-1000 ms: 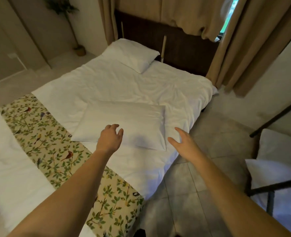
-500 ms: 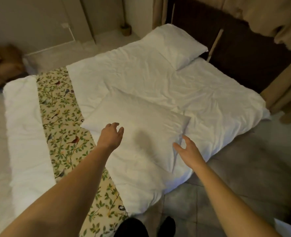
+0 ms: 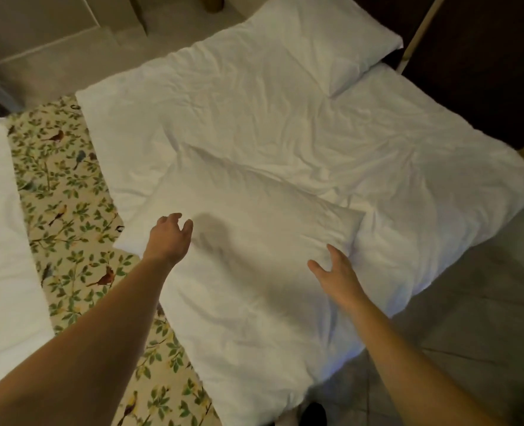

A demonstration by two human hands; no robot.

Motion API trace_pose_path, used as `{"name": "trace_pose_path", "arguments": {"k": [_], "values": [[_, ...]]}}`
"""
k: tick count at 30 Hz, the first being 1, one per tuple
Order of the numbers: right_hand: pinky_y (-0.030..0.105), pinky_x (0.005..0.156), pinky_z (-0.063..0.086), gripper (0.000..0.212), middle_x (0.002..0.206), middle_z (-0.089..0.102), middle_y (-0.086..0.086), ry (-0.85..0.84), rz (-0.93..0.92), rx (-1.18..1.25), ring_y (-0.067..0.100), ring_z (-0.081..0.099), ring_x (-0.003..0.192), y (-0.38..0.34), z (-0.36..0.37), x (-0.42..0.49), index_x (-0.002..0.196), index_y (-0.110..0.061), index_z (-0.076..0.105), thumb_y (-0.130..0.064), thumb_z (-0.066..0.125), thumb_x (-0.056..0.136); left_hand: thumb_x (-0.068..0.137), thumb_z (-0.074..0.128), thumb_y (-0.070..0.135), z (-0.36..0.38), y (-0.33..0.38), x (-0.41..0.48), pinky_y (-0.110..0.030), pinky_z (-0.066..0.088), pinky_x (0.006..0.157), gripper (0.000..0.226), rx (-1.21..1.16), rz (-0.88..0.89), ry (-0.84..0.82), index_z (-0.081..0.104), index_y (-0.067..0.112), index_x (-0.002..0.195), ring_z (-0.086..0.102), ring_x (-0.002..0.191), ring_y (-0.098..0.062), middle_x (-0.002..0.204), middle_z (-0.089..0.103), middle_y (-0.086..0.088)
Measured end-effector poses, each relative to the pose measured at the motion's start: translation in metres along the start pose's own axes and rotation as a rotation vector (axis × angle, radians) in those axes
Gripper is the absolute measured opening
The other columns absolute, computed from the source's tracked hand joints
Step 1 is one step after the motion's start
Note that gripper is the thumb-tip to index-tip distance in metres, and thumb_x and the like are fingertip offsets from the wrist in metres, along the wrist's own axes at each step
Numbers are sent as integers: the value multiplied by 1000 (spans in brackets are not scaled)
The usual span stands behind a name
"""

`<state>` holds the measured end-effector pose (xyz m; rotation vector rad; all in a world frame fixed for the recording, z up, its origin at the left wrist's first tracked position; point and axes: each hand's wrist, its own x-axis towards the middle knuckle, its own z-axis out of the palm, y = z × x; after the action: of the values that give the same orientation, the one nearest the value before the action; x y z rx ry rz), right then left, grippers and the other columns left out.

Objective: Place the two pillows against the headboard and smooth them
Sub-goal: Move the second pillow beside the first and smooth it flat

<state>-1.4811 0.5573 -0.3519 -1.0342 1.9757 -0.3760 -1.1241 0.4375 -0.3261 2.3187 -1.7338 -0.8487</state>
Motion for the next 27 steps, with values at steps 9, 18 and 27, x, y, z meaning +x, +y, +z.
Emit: {"name": "trace_pose_path", "arguments": {"k": [9, 18, 27], "values": [[41, 119, 26, 90, 167, 26, 14, 136, 152, 36, 35, 31, 151, 11, 30, 103, 162, -15, 25, -55, 66, 92, 104, 42, 48, 34, -37, 144, -56, 41, 108, 56, 137, 36, -4, 59, 4, 134, 48, 128, -50, 139, 57, -27], [41, 120, 24, 107, 165, 30, 17, 355, 293, 140, 34, 32, 150, 44, 59, 148, 162, -10, 21, -63, 70, 84, 94, 40, 76, 40, -73, 203, -60, 34, 114, 86, 15, -183, 78, 43, 10, 150, 43, 136, -54, 149, 46, -32], [43, 112, 44, 142, 159, 42, 12, 356, 489, 466, 30, 48, 141, 64, 67, 163, 159, -8, 27, -74, 88, 50, 81, 37, 92, 57, -89, 211, -61, 43, 104, 108, -15, -257, 147, 57, -1, 133, 55, 122, -55, 133, 60, -31]]}}
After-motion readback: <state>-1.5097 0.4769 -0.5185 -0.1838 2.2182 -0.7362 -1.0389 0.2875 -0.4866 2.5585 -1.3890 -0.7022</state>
